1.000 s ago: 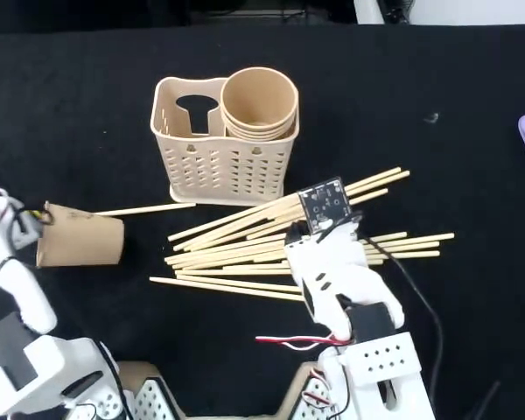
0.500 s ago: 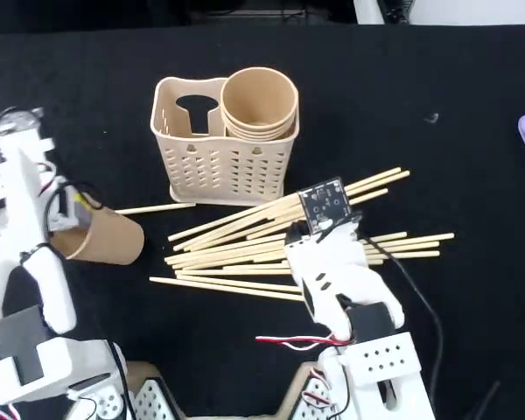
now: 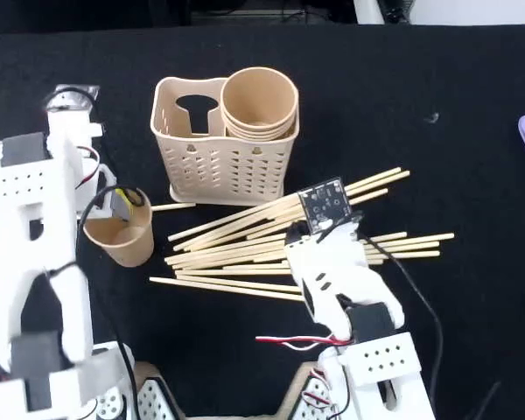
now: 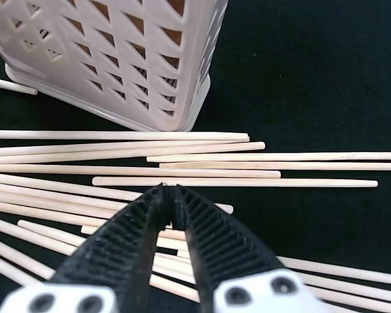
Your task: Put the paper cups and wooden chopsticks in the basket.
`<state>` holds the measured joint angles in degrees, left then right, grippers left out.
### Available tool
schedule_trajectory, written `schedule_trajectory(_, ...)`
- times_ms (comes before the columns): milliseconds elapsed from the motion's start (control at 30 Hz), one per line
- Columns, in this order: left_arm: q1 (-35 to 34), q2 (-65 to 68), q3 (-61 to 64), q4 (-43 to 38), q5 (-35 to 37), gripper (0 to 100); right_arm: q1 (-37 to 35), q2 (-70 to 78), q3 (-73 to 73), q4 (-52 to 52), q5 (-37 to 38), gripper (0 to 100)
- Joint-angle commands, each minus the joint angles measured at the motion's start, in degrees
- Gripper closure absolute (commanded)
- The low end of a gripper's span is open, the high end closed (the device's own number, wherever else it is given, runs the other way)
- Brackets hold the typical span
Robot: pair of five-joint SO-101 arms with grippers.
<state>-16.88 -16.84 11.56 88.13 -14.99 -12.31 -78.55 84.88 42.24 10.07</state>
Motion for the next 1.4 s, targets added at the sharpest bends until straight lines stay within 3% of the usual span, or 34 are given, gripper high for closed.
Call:
schedule_trajectory(0,0.66,-7.65,-2.77,-0.26,-0.44,75,-0.44,-0.84,-0.48,-1.23,0.62,98.3)
schedule_trajectory(233,0.04,-13.1,1.54,-3.43,-0.79,75,-0.44,-0.84,-0.48,-1.23,0.7,98.3)
schedule_trajectory(500,-7.96,-13.01,17.1,-19.87,-6.07,75,-0.44,-0.84,-0.48,-1.23,0.7,98.3)
schedule_trajectory(733,-6.02,-13.01,22.29,-21.27,-5.98,76,-0.44,-0.84,-0.48,-1.23,0.7,98.3)
schedule_trajectory(800,-3.74,-13.01,23.78,-21.19,-5.8,82,-0.44,-0.84,-0.48,-1.23,0.7,98.3)
schedule_trajectory(867,-2.07,-13.01,24.48,-21.19,-3.52,97,-0.44,-0.84,-0.48,-1.23,0.7,98.3)
schedule_trajectory(900,-1.45,-13.01,24.57,-21.1,-2.11,98,-0.44,-0.84,-0.48,-1.23,0.7,98.3)
schedule_trajectory(933,-1.27,-13.1,24.57,-20.66,-1.14,95,-0.44,-0.84,-0.48,-1.23,0.7,98.3)
schedule_trajectory(1000,-1.19,-13.71,23.6,-19.25,-0.44,98,-0.44,-0.84,-0.48,-1.23,0.7,98.3)
schedule_trajectory(1100,-1.36,-13.71,17.19,-11.43,-0.35,97,-0.44,-0.84,-0.48,-1.32,0.7,98.3)
schedule_trajectory(1267,-1.63,-13.71,-3.56,6.86,-0.35,97,-0.44,-0.84,-0.48,-1.32,0.7,98.3)
schedule_trajectory(1367,-1.27,-13.71,-18.07,11.6,0.18,97,-0.44,-0.84,-0.48,-1.32,0.7,98.3)
